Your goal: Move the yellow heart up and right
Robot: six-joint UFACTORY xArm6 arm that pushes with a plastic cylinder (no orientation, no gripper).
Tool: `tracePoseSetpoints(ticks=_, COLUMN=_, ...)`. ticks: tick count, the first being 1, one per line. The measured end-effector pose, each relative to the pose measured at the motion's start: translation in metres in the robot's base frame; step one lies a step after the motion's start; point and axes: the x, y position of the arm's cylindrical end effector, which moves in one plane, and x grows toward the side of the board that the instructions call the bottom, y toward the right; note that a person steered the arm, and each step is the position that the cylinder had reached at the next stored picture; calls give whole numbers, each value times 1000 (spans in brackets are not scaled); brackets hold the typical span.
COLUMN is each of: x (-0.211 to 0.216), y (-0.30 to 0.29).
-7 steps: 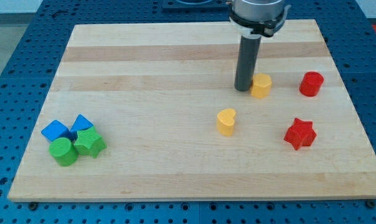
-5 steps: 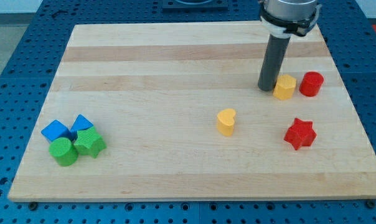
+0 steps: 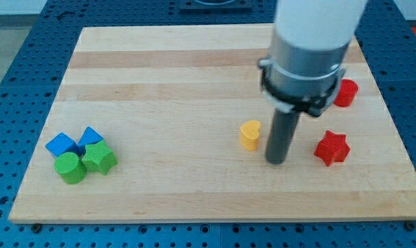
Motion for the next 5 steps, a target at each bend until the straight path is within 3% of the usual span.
tracePoseSetpoints(ticks=1, x=-12, y=-16)
tracePoseSetpoints(ticks=3, x=-83, y=-12)
tracePoseSetpoints(ticks=5, x=-88, y=-54)
